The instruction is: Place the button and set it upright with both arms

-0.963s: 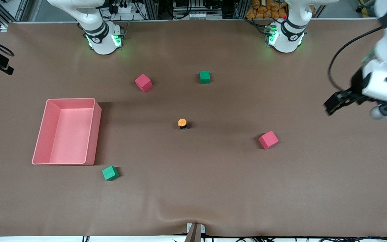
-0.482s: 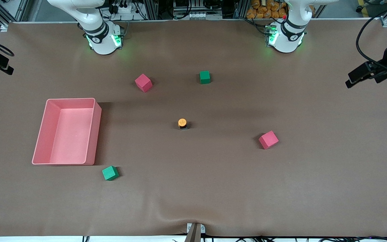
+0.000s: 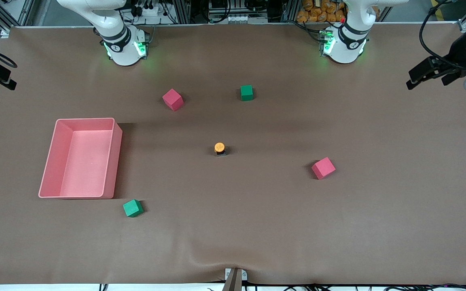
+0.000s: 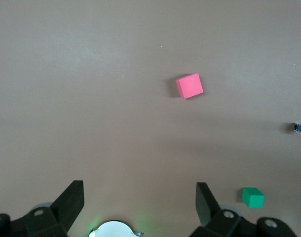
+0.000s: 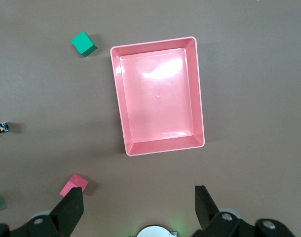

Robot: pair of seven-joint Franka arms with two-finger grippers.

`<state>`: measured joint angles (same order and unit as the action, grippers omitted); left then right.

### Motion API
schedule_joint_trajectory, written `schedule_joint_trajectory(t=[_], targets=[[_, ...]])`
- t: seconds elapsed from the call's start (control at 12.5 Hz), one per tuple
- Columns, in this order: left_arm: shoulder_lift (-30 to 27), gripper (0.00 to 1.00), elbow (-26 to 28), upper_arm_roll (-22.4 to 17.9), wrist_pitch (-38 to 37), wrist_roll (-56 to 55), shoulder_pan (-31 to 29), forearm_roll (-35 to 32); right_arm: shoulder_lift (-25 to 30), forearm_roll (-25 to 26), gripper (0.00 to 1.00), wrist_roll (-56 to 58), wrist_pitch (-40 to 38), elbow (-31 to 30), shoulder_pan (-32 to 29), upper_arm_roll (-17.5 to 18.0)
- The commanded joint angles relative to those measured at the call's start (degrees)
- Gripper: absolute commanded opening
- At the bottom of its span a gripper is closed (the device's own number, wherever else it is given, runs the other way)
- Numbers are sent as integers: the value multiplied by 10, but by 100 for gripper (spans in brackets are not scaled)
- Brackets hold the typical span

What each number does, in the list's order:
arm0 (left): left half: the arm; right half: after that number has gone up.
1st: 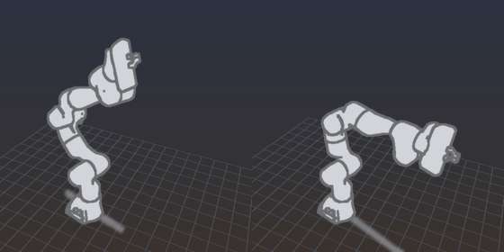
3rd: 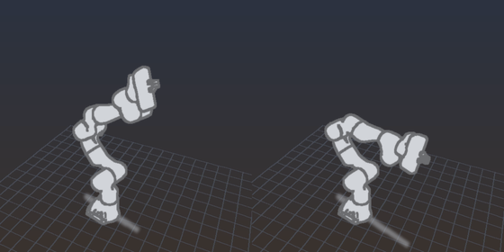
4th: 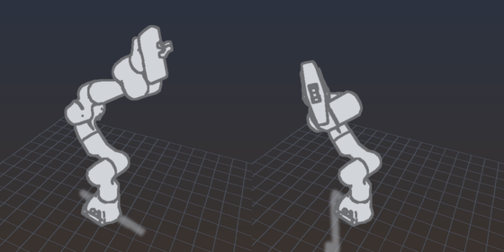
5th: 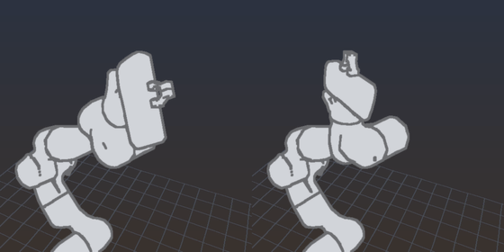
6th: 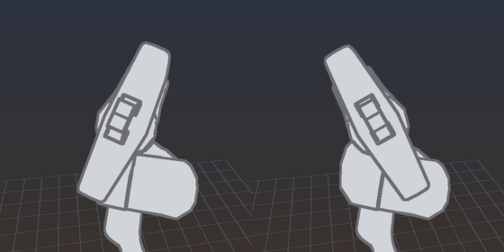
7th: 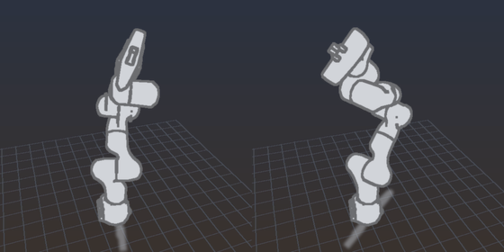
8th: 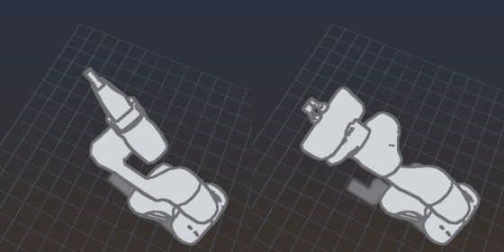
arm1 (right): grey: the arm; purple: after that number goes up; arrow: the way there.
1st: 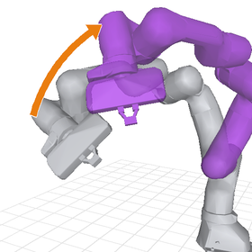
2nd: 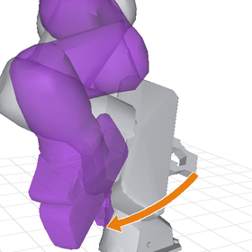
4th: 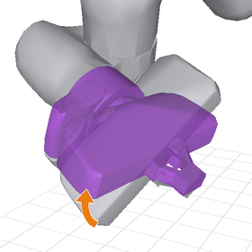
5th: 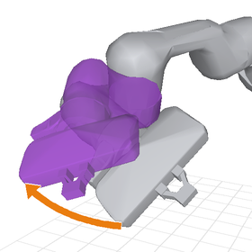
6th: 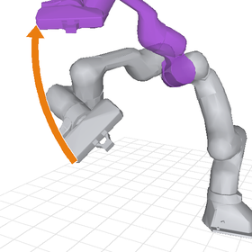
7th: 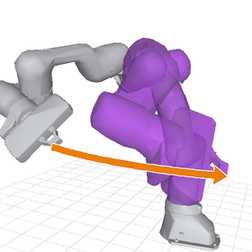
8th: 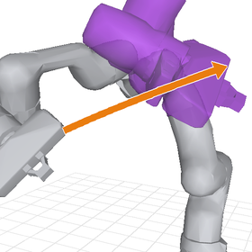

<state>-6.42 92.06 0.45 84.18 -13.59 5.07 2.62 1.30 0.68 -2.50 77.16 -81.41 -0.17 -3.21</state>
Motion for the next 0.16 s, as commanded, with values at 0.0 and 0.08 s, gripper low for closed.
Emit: schedule_joint_trajectory(t=[0.0, 0.08], targets=[[-8, 100, -5, -9, -8, 15, 6, -4, 2, -9, 100, 7, -7, 6, -8, 3], [-8, 100, -7, -9, -9, 15, 10, -19, 2, -9, 100, 7, -7, 6, -7, 4]])
